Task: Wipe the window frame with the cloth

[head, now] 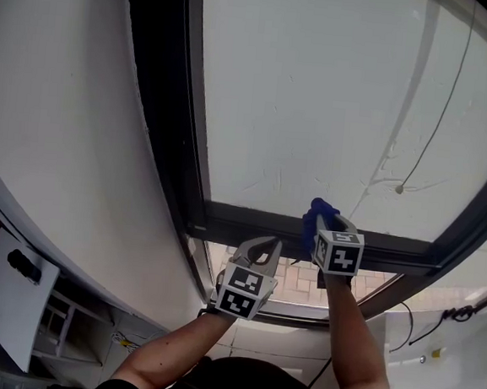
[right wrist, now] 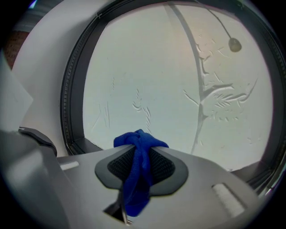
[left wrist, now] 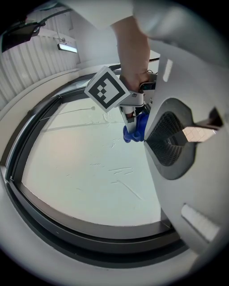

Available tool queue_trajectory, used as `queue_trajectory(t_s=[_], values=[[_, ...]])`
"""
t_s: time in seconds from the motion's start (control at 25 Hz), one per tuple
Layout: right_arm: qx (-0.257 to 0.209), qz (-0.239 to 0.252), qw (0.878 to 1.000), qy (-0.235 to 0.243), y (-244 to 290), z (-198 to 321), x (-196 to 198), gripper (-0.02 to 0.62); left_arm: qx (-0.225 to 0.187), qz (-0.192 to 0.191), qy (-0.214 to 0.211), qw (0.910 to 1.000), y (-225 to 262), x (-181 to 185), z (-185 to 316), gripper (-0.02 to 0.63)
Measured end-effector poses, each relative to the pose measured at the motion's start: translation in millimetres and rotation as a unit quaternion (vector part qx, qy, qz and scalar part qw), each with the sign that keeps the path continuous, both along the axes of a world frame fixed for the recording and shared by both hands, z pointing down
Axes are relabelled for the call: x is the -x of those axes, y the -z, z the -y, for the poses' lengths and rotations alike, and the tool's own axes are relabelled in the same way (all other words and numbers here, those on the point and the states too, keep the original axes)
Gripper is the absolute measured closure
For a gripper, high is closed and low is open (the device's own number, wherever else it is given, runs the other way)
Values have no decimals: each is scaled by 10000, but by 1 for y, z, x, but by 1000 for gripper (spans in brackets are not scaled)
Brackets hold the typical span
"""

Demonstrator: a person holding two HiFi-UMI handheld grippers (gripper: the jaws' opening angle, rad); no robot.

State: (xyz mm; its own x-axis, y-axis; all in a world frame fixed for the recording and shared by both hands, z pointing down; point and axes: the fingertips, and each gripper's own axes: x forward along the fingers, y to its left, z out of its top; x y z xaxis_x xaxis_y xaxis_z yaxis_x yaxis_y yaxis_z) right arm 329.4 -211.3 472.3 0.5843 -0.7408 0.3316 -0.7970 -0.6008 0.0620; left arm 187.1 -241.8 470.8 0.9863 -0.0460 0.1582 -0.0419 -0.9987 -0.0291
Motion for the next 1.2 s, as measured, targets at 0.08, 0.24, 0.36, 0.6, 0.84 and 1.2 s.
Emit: queue_trajectory(t_s=[0.08, 0.24, 0.36, 0.6, 0.84, 1.2], values=[[-42, 36, 10000, -37, 1, -8, -5, 494, -64, 46, -62, 9999, -2, -6, -4, 614], [-141, 117, 9997, -159, 1, -27, -17, 494, -30, 77, -128, 9999, -4, -18, -13, 614], [-203, 185, 9992, -303, 1, -43, -29, 495, -62, 70, -177, 9998, -3, -26, -21, 614], [-250, 242, 9983, -463, -2, -66, -46, 495, -35, 80, -270, 9996, -5, -39, -38, 614], [-173, 368, 9961, -782, -17, -98, -71, 496, -28, 64, -285, 9996, -3, -51, -48, 614], [134, 389, 9975, -569, -39, -103, -78, 497, -54, 194, -315, 9993, -8, -69, -65, 614]])
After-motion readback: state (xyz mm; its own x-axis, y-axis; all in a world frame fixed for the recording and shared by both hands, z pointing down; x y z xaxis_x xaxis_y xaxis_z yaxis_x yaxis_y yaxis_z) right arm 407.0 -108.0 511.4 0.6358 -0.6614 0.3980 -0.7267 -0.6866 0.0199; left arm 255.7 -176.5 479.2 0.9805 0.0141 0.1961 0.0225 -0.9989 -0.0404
